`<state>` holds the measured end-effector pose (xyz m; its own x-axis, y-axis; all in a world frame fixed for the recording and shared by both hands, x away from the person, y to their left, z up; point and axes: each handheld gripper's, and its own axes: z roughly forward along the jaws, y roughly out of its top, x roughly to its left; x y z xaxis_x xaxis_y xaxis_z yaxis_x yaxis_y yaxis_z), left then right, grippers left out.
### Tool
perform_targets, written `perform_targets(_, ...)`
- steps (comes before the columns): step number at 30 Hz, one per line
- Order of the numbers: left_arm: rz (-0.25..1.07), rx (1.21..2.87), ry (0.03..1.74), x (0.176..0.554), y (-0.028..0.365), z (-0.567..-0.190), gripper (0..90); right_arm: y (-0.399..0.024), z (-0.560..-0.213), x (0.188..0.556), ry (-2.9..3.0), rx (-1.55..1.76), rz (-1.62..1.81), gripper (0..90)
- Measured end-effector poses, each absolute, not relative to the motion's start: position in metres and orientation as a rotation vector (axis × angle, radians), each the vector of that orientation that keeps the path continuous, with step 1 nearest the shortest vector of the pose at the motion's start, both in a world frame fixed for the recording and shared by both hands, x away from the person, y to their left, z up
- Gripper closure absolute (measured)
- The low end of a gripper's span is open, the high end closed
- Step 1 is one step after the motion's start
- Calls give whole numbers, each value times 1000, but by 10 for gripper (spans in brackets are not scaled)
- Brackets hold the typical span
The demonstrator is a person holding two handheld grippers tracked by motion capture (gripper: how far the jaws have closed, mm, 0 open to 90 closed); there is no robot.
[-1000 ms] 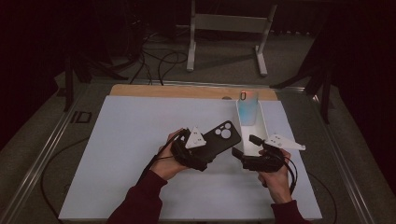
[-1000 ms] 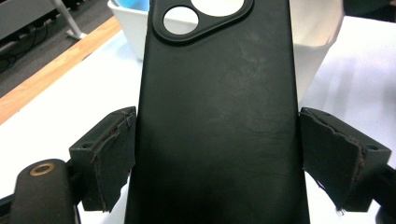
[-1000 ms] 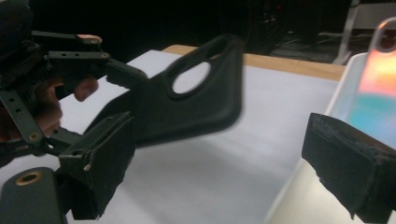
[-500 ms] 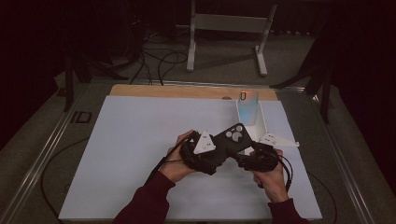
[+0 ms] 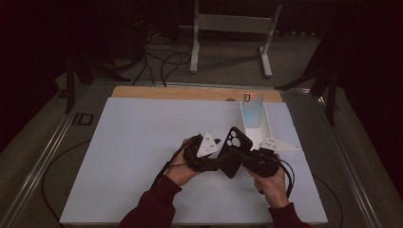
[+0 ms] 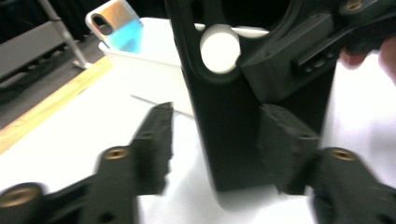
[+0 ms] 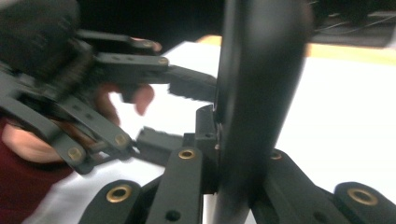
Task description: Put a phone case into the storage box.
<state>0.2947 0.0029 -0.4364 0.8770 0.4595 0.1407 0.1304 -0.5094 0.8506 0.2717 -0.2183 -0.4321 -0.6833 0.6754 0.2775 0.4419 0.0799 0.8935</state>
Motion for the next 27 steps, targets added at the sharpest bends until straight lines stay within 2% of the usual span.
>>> perform_targets(3, 439, 2111, 419, 293, 1, -439, 313, -216, -430, 270, 2137, 1103, 1601, 865)
perform_targets(7, 380, 2078, 458, 298, 6, -437, 287, -215, -429, 270, 2139, 1078, 1594, 866)
perform_targets(15, 283, 2066, 525, 306, 22, -434, 119, -219, -425, 268, 2126, 1042, 1601, 865)
perform_targets(21, 253, 2080, 536, 306, 29, -437, 97, -222, -422, 267, 2113, 1038, 1626, 865)
perform_targets(27, 199, 2080, 518, 306, 30, -437, 10, -221, -416, 266, 2114, 1015, 1676, 865)
